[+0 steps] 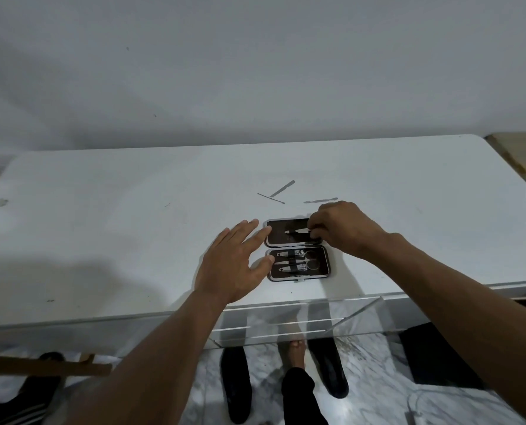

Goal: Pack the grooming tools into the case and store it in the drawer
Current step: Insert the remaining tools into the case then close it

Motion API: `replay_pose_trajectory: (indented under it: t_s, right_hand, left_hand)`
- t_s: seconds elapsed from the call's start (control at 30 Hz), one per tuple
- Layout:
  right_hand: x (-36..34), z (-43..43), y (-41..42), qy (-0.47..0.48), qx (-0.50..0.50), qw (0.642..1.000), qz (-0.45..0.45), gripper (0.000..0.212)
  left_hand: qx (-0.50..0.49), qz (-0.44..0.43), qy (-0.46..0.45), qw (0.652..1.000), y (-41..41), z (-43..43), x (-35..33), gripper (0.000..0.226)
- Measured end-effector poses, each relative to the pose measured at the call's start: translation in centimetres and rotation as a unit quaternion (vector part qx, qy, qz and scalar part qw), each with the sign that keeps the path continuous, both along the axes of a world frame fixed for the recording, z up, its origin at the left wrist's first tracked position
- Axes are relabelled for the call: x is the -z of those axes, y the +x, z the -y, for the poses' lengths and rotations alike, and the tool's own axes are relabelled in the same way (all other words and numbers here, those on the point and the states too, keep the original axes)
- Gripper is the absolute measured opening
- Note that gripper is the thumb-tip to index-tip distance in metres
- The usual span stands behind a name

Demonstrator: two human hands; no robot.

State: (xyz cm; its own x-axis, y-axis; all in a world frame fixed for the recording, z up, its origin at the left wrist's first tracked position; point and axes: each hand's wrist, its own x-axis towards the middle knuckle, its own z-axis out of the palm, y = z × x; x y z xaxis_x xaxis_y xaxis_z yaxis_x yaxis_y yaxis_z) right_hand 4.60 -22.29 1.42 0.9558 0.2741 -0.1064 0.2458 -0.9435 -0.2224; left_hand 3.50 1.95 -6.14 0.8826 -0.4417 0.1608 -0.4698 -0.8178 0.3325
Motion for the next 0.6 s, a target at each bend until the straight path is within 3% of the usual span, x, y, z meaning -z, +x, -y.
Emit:
replay_pose_trajectory:
  t_s: [0.2, 0.6]
  right_hand:
    - [0.9, -0.7, 0.0, -0.006, -0.015, 1.000, 0.001, 0.027]
    - [1.3, -1.6, 1.4, 0.046, 0.042, 0.998, -0.033, 0.018]
  left_hand:
    - [-0.002, -0.001, -0.001, 1.000, 0.0, 0.0, 0.0, 0.058]
    - [-0.001, -0.001, -0.003, 1.000, 0.0, 0.0, -0.2, 0.058]
